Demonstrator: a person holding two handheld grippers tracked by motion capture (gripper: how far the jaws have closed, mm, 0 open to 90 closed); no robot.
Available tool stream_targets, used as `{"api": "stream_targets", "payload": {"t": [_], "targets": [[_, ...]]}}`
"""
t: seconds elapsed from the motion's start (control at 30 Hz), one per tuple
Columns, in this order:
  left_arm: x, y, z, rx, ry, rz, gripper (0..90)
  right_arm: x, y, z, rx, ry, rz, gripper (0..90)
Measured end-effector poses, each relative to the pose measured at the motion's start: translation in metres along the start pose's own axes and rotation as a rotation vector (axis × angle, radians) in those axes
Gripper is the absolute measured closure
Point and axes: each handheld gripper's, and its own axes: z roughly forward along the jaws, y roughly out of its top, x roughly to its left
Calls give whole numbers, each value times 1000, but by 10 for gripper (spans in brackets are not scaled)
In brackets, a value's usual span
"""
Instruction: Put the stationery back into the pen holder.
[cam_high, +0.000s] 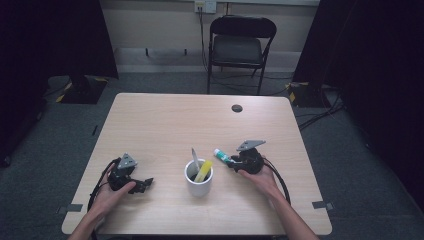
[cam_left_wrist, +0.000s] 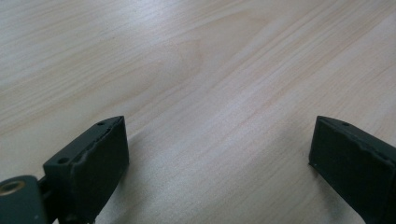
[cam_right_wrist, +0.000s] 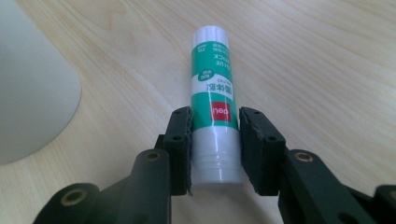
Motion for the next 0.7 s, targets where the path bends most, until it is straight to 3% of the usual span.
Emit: {"api": "stream_targets", "payload": {"t": [0.3,0.37,0.43,0.7], "targets": [[0,0,0,0,0,0,44,6,-22,-22,1,-1,0,645],[0,0,0,0,0,1,44,8,-24,-25,27,-11,8,576],[0,0,0,0,0,0,44,8,-27,-31,3,-10,2,568],[0,0,0,0,1,-1,42,13,-36,-31,11,-1,-20,575]]}}
